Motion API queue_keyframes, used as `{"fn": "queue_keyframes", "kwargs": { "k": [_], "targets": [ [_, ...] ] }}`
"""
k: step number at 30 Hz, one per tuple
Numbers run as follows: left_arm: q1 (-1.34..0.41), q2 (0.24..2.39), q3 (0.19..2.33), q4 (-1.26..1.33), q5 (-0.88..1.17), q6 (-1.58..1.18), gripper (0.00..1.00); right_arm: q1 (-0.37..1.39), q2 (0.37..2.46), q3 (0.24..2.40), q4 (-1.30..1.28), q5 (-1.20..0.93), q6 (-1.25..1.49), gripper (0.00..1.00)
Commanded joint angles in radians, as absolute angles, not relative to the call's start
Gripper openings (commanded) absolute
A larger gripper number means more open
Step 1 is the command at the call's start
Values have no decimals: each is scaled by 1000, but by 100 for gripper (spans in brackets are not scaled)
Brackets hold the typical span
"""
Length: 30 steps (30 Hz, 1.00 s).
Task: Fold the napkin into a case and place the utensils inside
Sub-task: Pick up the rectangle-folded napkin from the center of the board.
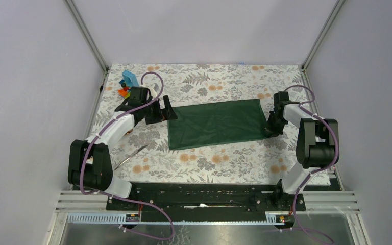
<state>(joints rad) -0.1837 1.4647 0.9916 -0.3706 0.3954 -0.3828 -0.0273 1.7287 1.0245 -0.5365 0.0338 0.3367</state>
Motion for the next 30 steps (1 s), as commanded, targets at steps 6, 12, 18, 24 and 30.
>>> {"fn": "queue_keyframes", "kwargs": {
  "k": [6, 12, 18, 24, 30],
  "targets": [
    [-184, 1438, 991, -330, 415, -372, 99, -15, 1687, 1063, -565, 45, 330, 31],
    [-184, 1438, 989, -331, 422, -373, 99, -14, 1678, 1060, -568, 39, 331, 31],
    [-186, 1439, 989, -331, 426, -373, 99, -12, 1666, 1062, -575, 35, 330, 34],
    [-186, 1439, 988, -329, 432, -374, 99, -12, 1676, 1066, -569, 29, 331, 26],
    [-186, 1440, 988, -328, 435, -374, 99, -7, 1697, 1053, -556, 27, 328, 39]
  ]
}}
